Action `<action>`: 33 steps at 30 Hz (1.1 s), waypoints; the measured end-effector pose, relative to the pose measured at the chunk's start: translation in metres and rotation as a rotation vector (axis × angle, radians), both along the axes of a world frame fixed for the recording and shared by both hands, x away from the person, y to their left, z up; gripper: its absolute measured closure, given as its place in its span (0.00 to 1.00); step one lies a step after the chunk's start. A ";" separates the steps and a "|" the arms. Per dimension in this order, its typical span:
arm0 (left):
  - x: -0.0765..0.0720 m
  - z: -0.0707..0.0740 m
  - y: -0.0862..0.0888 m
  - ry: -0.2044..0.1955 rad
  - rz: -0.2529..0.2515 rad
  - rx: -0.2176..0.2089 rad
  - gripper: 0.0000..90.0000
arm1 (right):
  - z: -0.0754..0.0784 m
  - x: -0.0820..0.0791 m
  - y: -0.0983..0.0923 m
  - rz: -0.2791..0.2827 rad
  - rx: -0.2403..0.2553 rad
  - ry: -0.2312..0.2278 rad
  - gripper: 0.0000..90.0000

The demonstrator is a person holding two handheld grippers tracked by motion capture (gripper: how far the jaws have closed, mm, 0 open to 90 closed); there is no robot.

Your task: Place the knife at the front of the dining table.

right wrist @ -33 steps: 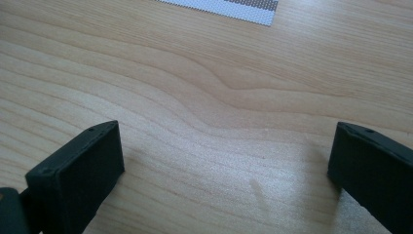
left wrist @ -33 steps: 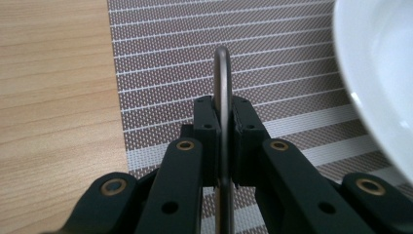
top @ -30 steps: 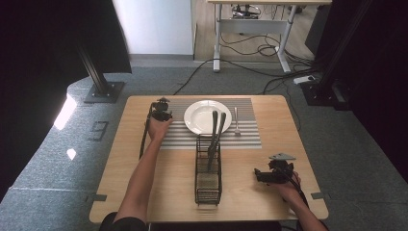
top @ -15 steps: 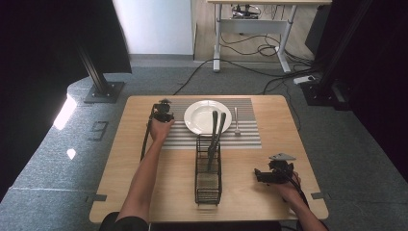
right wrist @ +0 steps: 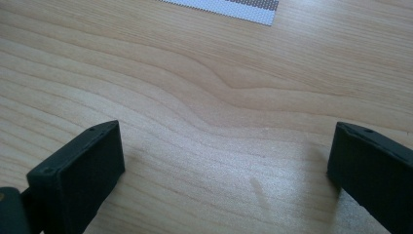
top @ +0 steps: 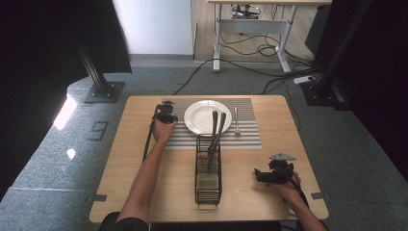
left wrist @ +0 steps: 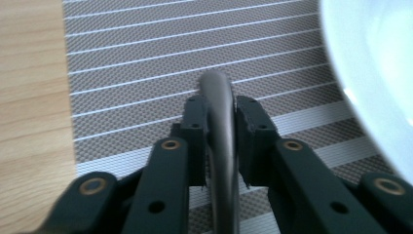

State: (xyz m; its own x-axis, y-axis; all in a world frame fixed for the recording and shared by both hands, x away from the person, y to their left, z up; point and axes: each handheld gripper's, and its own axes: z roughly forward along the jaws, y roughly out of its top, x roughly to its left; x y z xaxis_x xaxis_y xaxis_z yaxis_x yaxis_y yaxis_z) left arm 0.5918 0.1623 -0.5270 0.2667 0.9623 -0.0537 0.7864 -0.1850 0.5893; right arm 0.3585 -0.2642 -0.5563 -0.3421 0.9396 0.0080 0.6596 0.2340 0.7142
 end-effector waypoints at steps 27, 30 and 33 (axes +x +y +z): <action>-0.076 0.011 0.038 -0.007 -0.176 0.005 0.69 | 0.000 0.000 0.002 0.009 -0.003 -0.002 0.00; -0.079 0.006 0.037 -0.007 -0.180 0.021 0.70 | 0.000 0.000 0.003 0.008 -0.002 0.000 0.00; -0.079 0.000 0.032 -0.009 -0.191 0.040 0.75 | 0.000 0.000 0.003 0.008 -0.002 0.000 0.00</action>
